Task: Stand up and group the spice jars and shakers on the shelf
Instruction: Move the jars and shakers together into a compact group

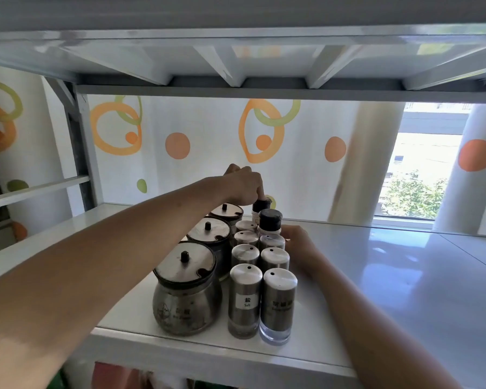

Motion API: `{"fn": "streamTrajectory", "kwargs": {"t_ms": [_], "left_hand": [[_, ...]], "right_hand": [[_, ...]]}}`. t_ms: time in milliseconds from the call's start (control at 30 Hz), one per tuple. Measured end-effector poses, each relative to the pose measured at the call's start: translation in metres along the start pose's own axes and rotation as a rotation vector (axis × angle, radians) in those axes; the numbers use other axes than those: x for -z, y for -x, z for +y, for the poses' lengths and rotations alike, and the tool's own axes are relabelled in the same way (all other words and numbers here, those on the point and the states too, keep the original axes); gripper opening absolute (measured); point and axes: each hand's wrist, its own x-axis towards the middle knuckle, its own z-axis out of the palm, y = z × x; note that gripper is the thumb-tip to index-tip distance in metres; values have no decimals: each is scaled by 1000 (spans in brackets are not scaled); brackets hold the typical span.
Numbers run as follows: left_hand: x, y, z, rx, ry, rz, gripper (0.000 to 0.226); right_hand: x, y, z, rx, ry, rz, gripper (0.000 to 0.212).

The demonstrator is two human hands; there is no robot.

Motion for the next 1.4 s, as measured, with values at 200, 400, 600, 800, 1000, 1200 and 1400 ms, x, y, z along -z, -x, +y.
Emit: {"fn": "streamTrajectory", "kwargs": {"t_ms": [200,400,600,800,1000,1200,1400], "left_hand": [[-1,9,-10,10,-4,-13,71],[-5,7,-18,21,19,-16,74],[-3,15,-17,15,66,17,77],[-3,21,-19,17,151,39,75],[0,27,-17,32,185,45,76],[2,30,-17,0,178,47,78],[1,35,-16,11,191,46,76]], "right_hand": [[5,15,-16,23,-92,-125,41],[6,16,-19,24,-85,-129,49],[6,18,-20,47,-118,-123,56],[5,18,-22,67,-139,-86,45],[5,23,-24,78,-152,-106,36],[5,25,-23,89,-107,-110,32],[6,26,-24,66,-86,-111,37]]}}
